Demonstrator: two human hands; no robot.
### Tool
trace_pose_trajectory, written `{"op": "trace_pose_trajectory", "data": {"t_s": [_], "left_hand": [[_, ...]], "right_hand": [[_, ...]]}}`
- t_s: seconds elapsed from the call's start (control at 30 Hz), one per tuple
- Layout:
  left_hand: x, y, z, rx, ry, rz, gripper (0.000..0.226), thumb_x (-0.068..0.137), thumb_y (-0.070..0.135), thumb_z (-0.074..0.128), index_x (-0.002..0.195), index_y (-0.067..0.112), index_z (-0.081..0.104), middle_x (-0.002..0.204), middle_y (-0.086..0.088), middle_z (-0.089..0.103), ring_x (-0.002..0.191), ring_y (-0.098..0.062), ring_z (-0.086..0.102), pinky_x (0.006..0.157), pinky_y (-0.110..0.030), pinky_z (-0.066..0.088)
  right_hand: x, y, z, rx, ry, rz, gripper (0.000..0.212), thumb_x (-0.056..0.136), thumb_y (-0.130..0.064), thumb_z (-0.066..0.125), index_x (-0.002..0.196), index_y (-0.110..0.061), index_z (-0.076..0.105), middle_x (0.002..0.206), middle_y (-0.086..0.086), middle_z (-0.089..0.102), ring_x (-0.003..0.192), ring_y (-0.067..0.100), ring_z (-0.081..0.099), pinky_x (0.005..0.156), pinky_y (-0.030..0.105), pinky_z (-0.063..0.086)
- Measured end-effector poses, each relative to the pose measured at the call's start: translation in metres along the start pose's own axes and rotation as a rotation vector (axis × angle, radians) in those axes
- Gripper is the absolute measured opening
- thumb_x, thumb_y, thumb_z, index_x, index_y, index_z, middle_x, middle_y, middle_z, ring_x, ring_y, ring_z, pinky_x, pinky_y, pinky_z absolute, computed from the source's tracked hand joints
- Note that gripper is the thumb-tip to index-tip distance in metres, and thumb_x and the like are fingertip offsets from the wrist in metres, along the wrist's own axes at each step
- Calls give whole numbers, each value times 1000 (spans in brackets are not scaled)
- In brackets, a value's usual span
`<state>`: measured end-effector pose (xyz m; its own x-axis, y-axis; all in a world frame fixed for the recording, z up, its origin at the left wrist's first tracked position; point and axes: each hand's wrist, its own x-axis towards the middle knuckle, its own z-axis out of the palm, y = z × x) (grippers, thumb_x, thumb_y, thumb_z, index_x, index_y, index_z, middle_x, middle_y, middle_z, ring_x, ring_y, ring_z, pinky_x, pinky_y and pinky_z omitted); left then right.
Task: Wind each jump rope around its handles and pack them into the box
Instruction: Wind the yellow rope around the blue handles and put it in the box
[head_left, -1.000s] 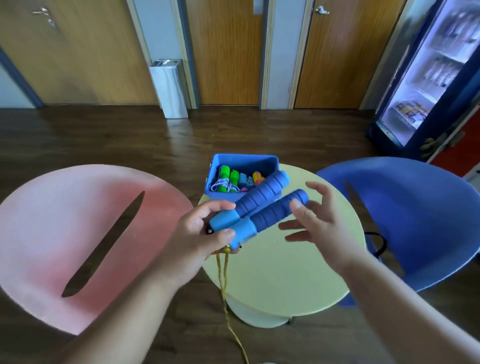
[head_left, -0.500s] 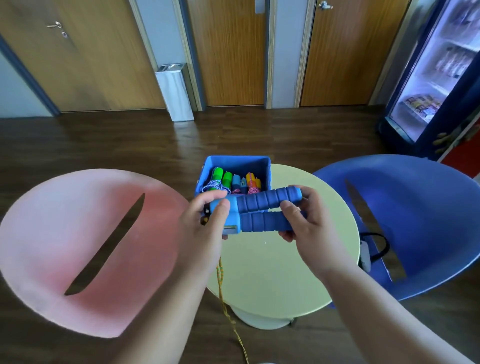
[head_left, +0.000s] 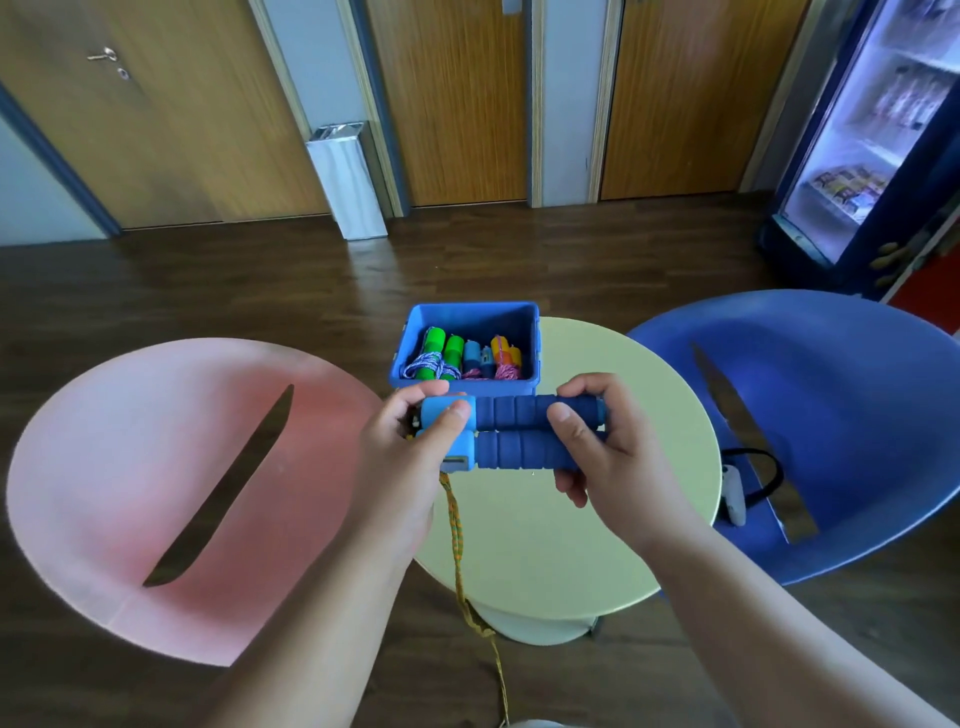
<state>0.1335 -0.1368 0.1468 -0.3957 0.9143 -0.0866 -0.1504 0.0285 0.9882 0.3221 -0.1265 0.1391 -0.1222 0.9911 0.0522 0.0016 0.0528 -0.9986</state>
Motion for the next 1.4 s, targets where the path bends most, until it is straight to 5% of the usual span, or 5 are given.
{"op": "trace_pose_trajectory", "data": {"t_s": [0.17, 0.4, 0.8, 0.97, 1.4], "left_hand": [[-6, 4, -5, 58, -78, -18, 30, 81, 49, 78, 104, 30, 75, 116, 0, 71, 114, -32, 68, 91, -63, 57], [-6, 6, -11, 237, -49, 58, 25, 97, 39, 68, 100, 16, 59, 87, -10, 66, 54, -21, 64, 41, -28, 48], [0, 3, -25, 295, -173, 110, 40, 81, 70, 60, 95, 33, 69, 90, -17, 65, 66, -28, 59, 51, -35, 41], [6, 9, -27, 281, -132, 98, 25, 86, 56, 65, 91, 33, 71, 81, -7, 67, 65, -26, 60, 49, -32, 42], [-11, 9, -30, 291, -272, 274, 13, 103, 31, 60, 105, 19, 64, 73, 5, 52, 56, -17, 49, 44, -25, 41]], "right_hand": [[-4, 1, 4, 26, 71, -1, 5, 103, -18, 59, 101, -22, 56, 81, 3, 62, 50, 25, 56, 45, 33, 47], [-7, -13, -3, 34, -202, 36, 11, 106, -17, 53, 117, -18, 53, 103, 12, 63, 69, 32, 70, 59, 43, 59], [-11, -13, -4, -70, -197, -90, 12, 110, -18, 41, 110, -26, 50, 83, -9, 56, 61, 23, 59, 48, 38, 46], [-9, -14, -4, 219, -245, 81, 22, 108, -1, 38, 103, -17, 54, 96, 16, 60, 67, 35, 62, 53, 38, 48], [-1, 3, 4, 181, -135, 169, 14, 110, -18, 46, 96, -22, 47, 80, 3, 47, 60, 23, 41, 51, 29, 32]]}}
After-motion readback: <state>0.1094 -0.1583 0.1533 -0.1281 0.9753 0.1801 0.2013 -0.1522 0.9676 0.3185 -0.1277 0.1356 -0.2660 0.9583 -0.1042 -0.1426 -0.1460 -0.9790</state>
